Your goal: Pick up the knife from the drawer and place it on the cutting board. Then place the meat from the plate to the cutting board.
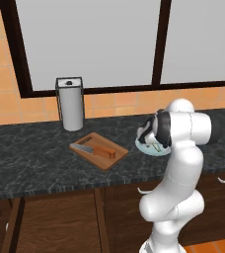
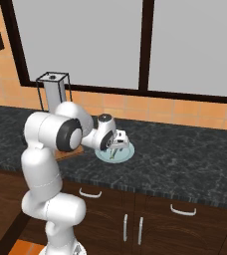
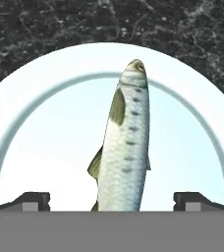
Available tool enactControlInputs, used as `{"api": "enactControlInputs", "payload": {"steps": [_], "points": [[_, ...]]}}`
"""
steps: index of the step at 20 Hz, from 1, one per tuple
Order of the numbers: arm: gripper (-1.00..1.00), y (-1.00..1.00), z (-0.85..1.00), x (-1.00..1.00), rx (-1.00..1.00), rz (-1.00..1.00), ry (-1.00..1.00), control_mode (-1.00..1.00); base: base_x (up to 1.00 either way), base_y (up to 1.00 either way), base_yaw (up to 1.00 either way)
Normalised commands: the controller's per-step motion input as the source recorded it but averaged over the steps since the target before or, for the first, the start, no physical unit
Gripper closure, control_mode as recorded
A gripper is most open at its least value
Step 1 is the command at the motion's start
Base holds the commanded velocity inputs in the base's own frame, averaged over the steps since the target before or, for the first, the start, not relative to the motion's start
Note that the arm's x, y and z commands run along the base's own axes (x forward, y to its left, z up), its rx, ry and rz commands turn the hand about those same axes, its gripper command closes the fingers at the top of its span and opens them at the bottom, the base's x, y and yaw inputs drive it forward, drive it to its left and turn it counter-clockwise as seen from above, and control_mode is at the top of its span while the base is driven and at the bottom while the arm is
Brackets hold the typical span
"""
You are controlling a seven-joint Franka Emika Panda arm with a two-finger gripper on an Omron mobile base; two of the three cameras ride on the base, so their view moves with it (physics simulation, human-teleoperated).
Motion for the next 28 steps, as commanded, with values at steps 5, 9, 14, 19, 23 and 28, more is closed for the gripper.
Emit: {"api": "enactControlInputs", "payload": {"steps": [5, 9, 14, 19, 23, 28], "points": [[-1.0, 0.0, -0.26, 0.02, 0.0, 0.0, -0.06, -1.0, 0.0, 0.0, 0.0], [-1.0, 0.0, -0.22, 0.0, 0.0, 0.0, -0.06, -1.0, 0.0, 0.0, 0.0], [1.0, 0.0, -0.08, 0.0, 0.0, 0.0, -0.02, -1.0, 0.0, 0.0, 0.0], [1.0, 0.0, -0.02, 0.0, 0.0, 0.0, 0.0, -1.0, 0.0, 0.0, 0.0], [1.0, 0.0, 0.0, -0.03, 0.0, 0.0, -0.01, -1.0, 0.0, 0.0, 0.0], [1.0, 0.25, 0.72, -0.42, 0.0, 0.02, -0.06, -1.0, 0.0, 0.0, 0.0]]}}
